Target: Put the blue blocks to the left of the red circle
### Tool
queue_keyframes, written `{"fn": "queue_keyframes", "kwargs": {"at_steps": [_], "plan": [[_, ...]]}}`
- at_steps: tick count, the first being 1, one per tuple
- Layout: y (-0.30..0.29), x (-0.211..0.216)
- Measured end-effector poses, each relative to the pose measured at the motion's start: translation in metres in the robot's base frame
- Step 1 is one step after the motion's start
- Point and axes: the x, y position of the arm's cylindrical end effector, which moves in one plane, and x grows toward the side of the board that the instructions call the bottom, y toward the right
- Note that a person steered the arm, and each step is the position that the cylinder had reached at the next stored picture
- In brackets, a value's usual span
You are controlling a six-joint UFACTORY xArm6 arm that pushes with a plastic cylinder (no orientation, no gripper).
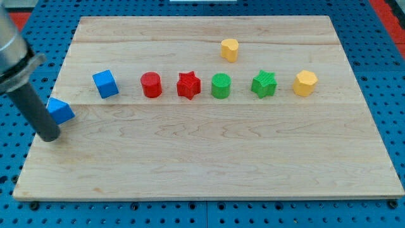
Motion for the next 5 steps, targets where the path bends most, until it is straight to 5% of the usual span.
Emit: {"fn": "queue_keyframes", "kwargs": {"at_steps": [5], "plan": [[0.012,-0.078]]}}
